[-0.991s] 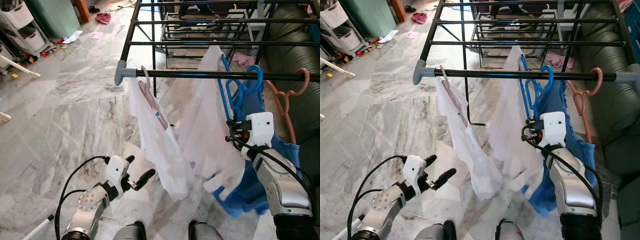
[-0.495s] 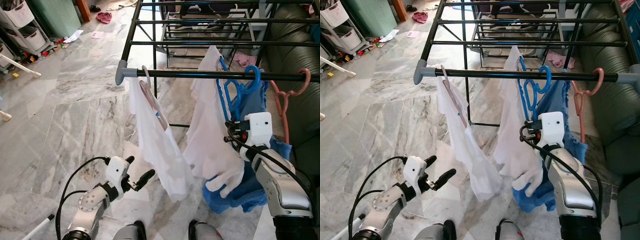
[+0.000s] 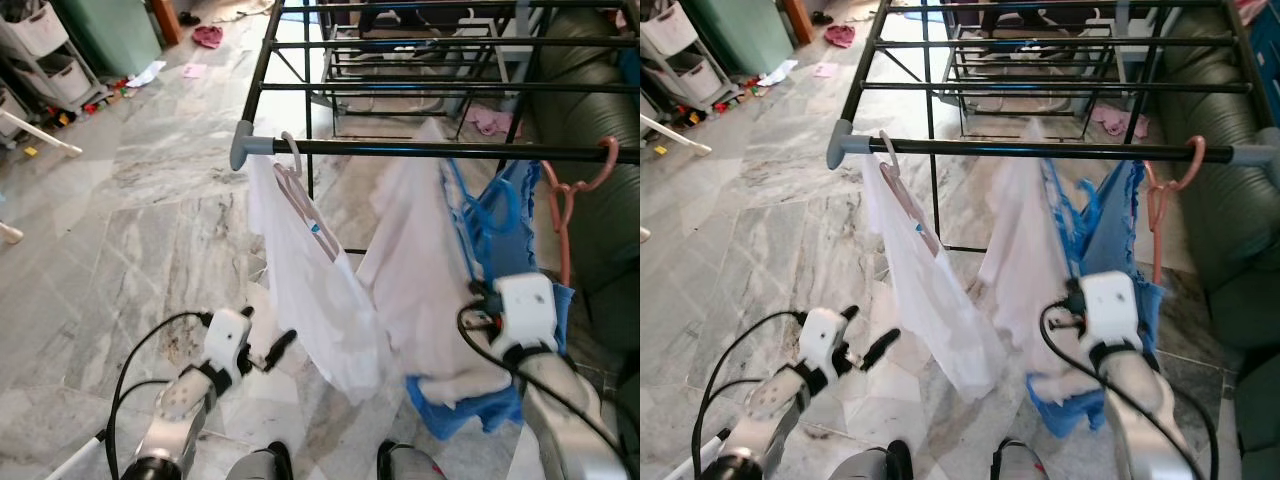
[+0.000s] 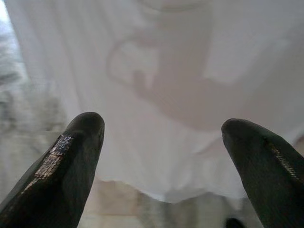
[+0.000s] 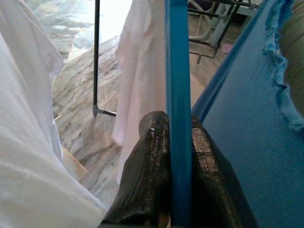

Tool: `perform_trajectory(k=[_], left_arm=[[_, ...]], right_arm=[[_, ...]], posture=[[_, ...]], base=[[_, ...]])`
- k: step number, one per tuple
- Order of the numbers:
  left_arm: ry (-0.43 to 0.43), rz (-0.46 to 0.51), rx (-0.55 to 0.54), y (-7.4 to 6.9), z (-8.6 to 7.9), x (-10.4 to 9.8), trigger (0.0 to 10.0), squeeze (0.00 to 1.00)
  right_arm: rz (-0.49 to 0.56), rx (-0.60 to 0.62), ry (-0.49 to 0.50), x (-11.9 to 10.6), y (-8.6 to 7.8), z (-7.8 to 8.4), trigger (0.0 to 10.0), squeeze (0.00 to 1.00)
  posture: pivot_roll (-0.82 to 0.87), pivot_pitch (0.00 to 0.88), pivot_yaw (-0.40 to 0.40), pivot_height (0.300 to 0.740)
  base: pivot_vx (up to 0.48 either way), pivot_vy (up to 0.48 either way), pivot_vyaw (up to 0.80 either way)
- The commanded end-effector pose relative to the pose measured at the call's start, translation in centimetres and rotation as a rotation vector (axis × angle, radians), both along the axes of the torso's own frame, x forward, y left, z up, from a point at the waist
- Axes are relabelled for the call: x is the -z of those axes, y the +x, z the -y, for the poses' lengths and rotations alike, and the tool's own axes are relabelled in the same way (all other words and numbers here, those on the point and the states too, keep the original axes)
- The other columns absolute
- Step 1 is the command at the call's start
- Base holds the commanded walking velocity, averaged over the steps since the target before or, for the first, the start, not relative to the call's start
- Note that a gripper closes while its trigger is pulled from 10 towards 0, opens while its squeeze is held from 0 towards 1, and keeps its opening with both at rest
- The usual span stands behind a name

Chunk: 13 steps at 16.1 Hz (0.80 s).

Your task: Hang hanger

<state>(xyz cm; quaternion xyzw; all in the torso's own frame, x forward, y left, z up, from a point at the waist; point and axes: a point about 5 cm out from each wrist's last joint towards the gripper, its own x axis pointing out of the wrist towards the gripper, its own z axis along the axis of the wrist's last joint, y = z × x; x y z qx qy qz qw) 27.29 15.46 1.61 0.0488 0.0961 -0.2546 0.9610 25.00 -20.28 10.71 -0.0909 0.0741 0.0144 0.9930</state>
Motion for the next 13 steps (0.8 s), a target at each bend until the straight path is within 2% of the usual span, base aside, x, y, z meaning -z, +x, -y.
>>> perform_trajectory(k=[1,2,3,7,8,13], left_arm=[[0.064,-0.031,-0.065,-0.3,-0.9,0.8,10.0,0.0],[0.069,-0.033,-0.08,-0.2,-1.0,0.9,10.0,0.0],[0.081,-0.025,-0.103,-0.1,-1.2,0.9,10.0,0.0],[0.101,-0.021,-0.13,-0.1,-1.0,1.1,10.0,0.0],[0.096,-0.02,-0.118,-0.4,-0.6,1.2,10.0,0.0],[0.099,-0.012,-0.14,-0.6,-0.4,1.2,10.0,0.0]], right_arm=[[0.061,0.001,-0.013,-0.6,-0.8,-1.0,0.0,0.0],[0.042,0.016,-0.001,0.2,-1.4,-1.3,9.6,0.0],[0.008,0.033,0.004,1.2,-2.2,-1.6,10.0,0.0],[-0.068,0.067,0.021,3.3,-3.7,-1.2,10.0,0.0],[-0.101,0.072,0.018,4.1,-4.3,-0.9,10.0,0.0],[-0.115,0.075,0.03,4.5,-4.3,-0.9,10.0,0.0]], posture=[[-0.16,0.171,0.097,0.74],[-0.16,0.171,0.096,0.74],[-0.16,0.173,0.097,0.74],[-0.17,0.187,0.088,0.74],[-0.16,0.195,0.081,0.74],[-0.15,0.202,0.068,0.74]], base=[[0.0,0.0,0.0],[0.0,0.0,0.0],[0.0,0.0,0.0],[0.0,0.0,0.0],[0.0,0.0,0.0],[-0.048,0.0,0.0]])
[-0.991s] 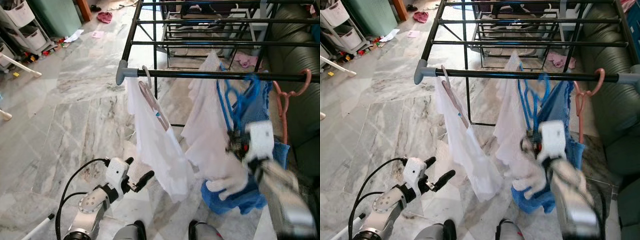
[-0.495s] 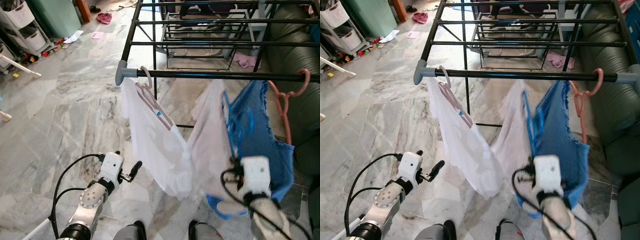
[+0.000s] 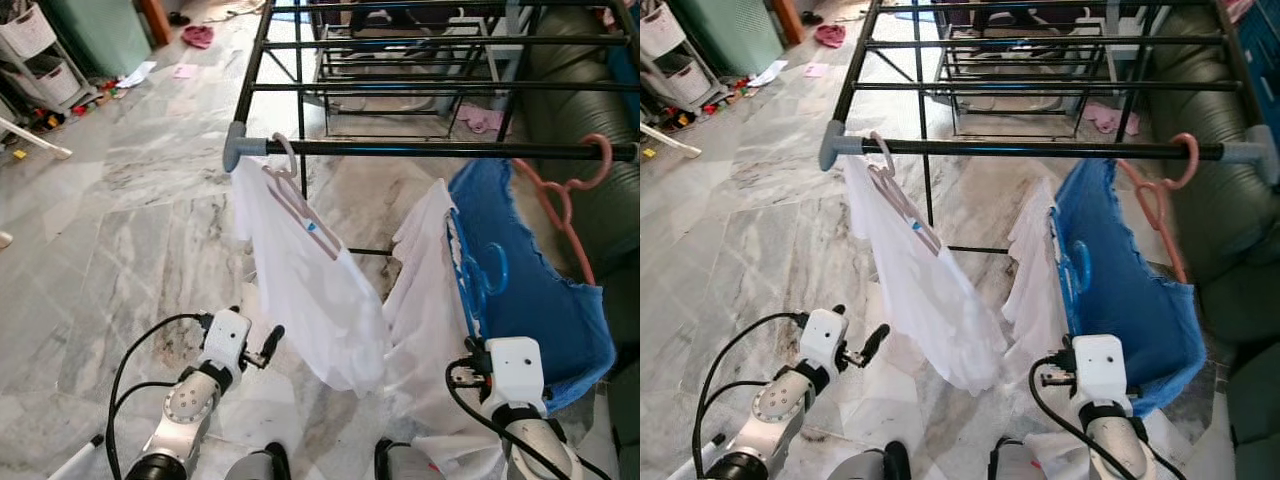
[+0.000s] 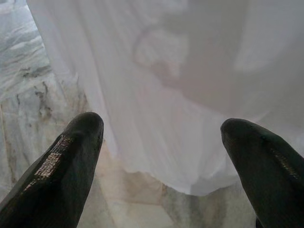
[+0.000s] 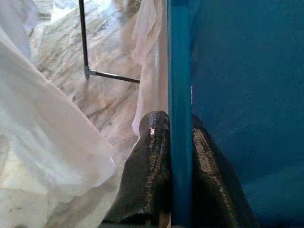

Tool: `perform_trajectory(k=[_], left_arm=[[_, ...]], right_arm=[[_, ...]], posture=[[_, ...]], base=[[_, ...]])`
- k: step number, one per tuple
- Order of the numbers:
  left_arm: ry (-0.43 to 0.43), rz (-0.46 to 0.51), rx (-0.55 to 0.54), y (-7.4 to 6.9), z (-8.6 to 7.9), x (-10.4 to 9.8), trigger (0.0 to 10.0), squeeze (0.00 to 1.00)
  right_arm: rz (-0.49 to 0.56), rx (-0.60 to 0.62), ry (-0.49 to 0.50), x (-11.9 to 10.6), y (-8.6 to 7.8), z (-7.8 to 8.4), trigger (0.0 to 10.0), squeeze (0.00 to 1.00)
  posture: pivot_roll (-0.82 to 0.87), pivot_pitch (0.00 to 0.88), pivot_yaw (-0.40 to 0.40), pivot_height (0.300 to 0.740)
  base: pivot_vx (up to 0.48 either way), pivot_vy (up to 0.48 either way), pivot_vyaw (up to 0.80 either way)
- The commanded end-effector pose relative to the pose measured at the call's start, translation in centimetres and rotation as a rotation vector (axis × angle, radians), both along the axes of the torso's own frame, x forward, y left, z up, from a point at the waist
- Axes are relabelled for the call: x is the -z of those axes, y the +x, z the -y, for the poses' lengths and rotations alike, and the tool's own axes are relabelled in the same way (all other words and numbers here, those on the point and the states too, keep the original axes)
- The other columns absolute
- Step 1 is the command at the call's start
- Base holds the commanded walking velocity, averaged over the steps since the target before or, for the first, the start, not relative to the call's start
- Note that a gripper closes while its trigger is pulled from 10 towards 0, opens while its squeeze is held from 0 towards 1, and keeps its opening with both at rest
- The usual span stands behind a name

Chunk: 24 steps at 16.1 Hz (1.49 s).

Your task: Hang hanger

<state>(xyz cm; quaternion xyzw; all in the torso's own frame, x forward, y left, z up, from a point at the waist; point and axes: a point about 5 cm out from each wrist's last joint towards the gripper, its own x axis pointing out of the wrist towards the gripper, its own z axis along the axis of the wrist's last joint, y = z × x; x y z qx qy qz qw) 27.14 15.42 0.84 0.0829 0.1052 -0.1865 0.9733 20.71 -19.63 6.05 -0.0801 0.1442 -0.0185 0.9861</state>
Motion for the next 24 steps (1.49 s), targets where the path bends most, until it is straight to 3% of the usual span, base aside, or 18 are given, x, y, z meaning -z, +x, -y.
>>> perform_trajectory(k=[1,8,13,19,24], left_arm=[[0.015,-0.013,-0.008,-0.4,-0.4,0.3,10.0,0.0],[0.023,-0.002,-0.012,-0.2,-0.3,-0.2,10.0,0.0],[0.015,0.049,0.008,0.7,0.1,-2.2,10.0,0.0],[0.011,0.042,0.004,0.0,0.8,-2.7,10.0,0.0],[-0.002,0.046,-0.043,0.0,1.1,-2.7,10.0,0.0]], right_arm=[[0.019,-0.008,0.017,-0.2,0.0,-0.4,10.0,0.0],[0.016,-0.013,0.027,-0.1,0.3,-0.6,10.0,0.0],[0.021,-0.016,0.033,-0.1,0.6,-0.9,10.0,0.0],[0.029,-0.029,0.042,-0.2,1.0,-1.0,10.0,0.0],[0.028,-0.101,0.055,-0.2,2.3,-2.2,10.0,0.0]], posture=[[-0.15,0.202,0.068,0.74],[-0.16,0.202,0.073,0.74],[-0.16,0.188,0.079,0.74],[-0.15,0.18,0.069,0.74],[-0.12,0.139,0.015,0.74]], base=[[-0.251,0.0,0.0],[-0.321,0.0,0.0],[-0.347,0.0,0.0],[-0.339,0.0,0.0],[-0.324,0.0,0.0]])
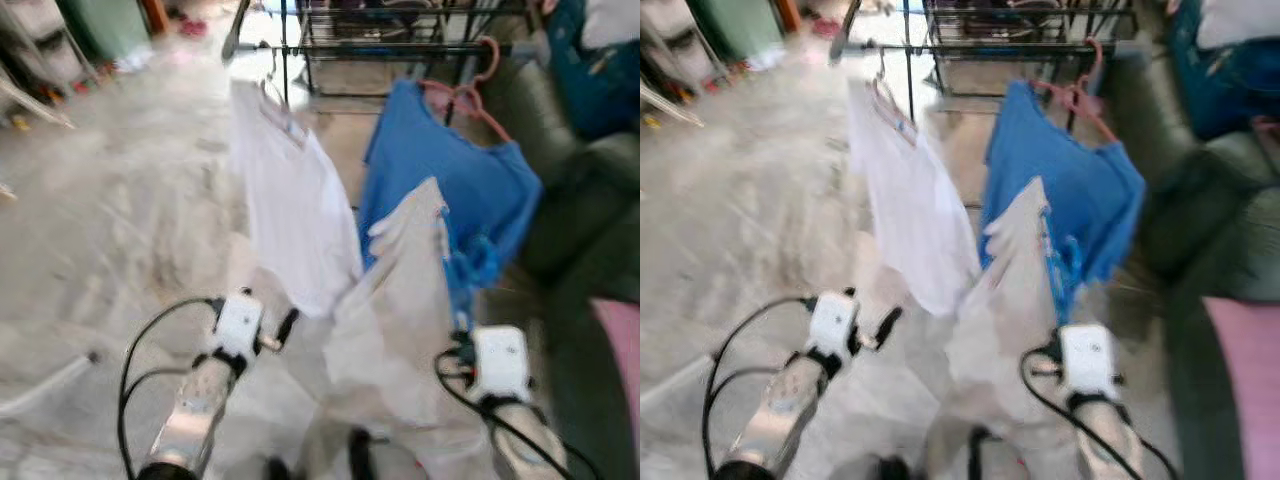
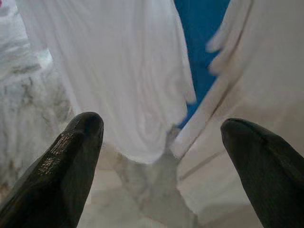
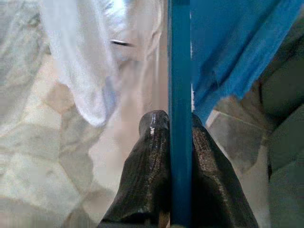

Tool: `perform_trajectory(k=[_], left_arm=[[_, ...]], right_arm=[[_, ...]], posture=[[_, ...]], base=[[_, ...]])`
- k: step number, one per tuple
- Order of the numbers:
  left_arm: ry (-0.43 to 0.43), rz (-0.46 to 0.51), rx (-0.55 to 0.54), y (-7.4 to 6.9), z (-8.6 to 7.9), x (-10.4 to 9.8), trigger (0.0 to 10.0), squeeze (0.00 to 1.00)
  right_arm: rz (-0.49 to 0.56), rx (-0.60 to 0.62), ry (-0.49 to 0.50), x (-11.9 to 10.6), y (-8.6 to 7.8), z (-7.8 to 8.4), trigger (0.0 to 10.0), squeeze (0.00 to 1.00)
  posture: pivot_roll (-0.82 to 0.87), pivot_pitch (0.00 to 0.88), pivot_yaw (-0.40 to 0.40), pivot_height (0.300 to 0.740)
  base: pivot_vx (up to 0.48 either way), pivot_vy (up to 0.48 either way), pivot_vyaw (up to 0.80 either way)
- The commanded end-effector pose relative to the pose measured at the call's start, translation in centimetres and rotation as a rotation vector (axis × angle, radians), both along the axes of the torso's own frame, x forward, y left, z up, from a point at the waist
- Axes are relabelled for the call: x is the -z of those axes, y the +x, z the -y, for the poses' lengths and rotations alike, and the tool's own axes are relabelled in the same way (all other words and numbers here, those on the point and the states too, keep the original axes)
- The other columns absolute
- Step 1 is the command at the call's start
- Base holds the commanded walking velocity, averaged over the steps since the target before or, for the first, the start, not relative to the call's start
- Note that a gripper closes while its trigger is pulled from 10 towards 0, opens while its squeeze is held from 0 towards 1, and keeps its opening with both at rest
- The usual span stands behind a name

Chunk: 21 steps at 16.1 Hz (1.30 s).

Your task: Hang hanger

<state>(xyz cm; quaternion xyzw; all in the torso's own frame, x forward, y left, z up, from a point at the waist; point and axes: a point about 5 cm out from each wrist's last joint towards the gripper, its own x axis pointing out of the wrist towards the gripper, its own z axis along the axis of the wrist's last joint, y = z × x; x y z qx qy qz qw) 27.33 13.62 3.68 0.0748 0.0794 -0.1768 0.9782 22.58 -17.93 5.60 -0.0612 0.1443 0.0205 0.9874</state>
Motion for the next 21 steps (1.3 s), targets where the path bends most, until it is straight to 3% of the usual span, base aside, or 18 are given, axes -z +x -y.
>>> perform_trajectory(k=[1,6,15,21], left_arm=[[0.015,-0.006,-0.051,0.0,-1.0,0.0,10.0,0.0],[-0.027,-0.036,-0.102,-0.2,-1.8,0.2,10.0,0.0],[-0.037,-0.035,-0.044,0.9,-1.8,-0.5,10.0,0.0],[-0.043,-0.044,-0.034,0.8,-1.7,-0.3,10.0,0.0]], right_arm=[[0.038,-0.045,0.005,-0.8,0.8,-0.7,10.0,0.0],[0.065,-0.059,0.023,-1.1,1.6,-1.0,10.0,0.0],[0.072,-0.041,0.032,-0.8,1.4,-1.8,10.0,0.0],[0.069,-0.048,0.023,-0.7,1.4,-1.9,10.0,0.0]], posture=[[-0.11,0.138,0.009,0.74],[-0.1,0.153,0.016,0.74],[-0.13,0.175,0.063,0.74],[-0.13,0.181,0.055,0.74]], base=[[0.0,0.0,0.0],[0.0,0.067,0.0],[0.0,0.459,0.0],[0.0,0.48,0.0]])
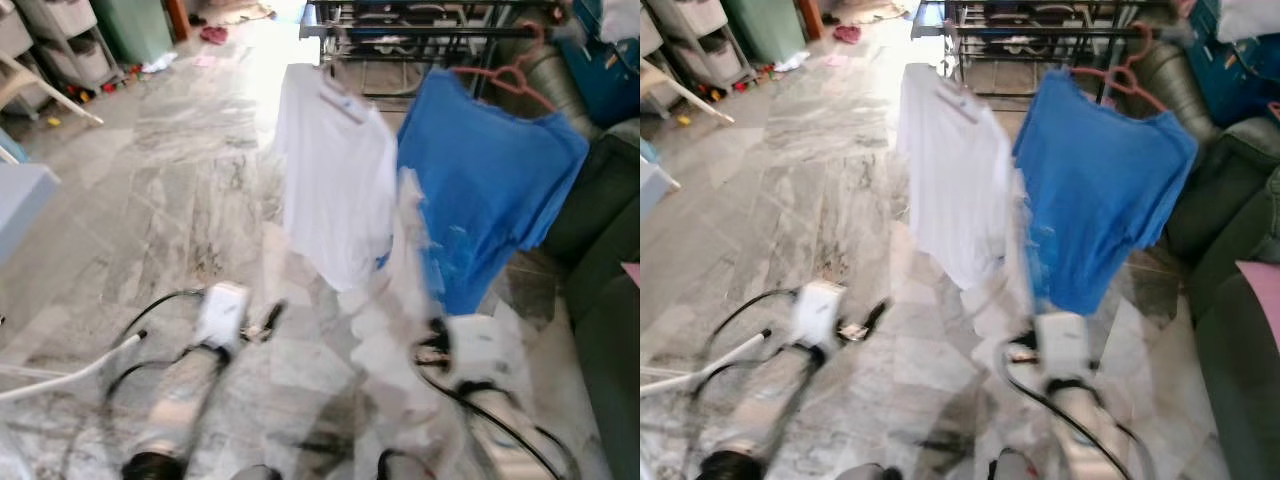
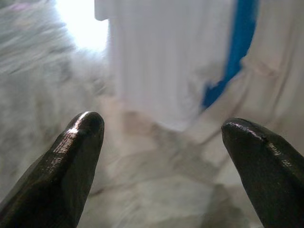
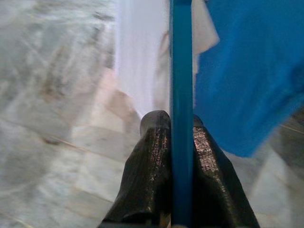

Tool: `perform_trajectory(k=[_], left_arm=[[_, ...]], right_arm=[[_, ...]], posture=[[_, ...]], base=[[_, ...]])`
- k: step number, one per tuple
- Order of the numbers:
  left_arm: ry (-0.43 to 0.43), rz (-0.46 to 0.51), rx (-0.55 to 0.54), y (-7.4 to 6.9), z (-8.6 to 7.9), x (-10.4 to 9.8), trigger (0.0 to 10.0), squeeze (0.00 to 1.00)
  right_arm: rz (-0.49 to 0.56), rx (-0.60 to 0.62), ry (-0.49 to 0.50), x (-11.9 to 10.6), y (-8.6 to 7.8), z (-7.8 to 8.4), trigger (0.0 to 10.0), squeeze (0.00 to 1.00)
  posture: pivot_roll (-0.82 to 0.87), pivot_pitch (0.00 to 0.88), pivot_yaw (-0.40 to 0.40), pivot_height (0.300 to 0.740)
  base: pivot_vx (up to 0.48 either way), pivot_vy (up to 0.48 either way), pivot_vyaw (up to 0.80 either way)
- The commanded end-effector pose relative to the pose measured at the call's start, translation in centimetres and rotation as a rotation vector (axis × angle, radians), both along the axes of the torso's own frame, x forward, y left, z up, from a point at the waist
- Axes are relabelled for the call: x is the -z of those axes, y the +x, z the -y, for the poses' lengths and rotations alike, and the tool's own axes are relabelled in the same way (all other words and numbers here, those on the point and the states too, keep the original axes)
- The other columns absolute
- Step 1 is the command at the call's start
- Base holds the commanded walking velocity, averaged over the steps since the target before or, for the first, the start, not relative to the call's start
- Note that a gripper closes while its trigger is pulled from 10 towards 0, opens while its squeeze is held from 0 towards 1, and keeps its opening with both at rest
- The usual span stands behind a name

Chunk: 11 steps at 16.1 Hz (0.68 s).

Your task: Hang hanger

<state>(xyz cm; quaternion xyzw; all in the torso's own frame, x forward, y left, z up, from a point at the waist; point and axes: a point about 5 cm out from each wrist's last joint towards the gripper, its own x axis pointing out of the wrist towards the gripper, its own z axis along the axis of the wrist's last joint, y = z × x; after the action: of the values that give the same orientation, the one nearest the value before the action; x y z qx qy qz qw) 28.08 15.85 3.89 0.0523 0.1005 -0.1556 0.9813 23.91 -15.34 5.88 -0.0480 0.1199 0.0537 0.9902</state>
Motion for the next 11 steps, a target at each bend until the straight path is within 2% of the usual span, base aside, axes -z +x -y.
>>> perform_trajectory(k=[1,8,11], left_arm=[[-0.008,0.005,0.012,0.04,0.55,-0.05,10.0,0.0],[-0.005,0.016,0.038,0.07,0.69,-0.18,10.0,0.0],[-0.022,0.03,0.067,0.29,0.99,-0.52,10.0,0.0]], right_arm=[[0.025,0.017,-0.013,-0.45,0.1,0.72,10.0,0.0],[0.023,0.01,-0.015,-0.34,0.12,0.43,10.0,0.0],[-0.014,-0.013,-0.022,0.12,-0.6,0.83,10.0,0.0]], posture=[[-0.13,0.181,0.054,0.74],[-0.13,0.182,0.061,0.74],[-0.13,0.187,0.067,0.74]], base=[[0.0,0.337,0.0],[0.0,0.0,0.0],[0.0,0.0,0.0]])
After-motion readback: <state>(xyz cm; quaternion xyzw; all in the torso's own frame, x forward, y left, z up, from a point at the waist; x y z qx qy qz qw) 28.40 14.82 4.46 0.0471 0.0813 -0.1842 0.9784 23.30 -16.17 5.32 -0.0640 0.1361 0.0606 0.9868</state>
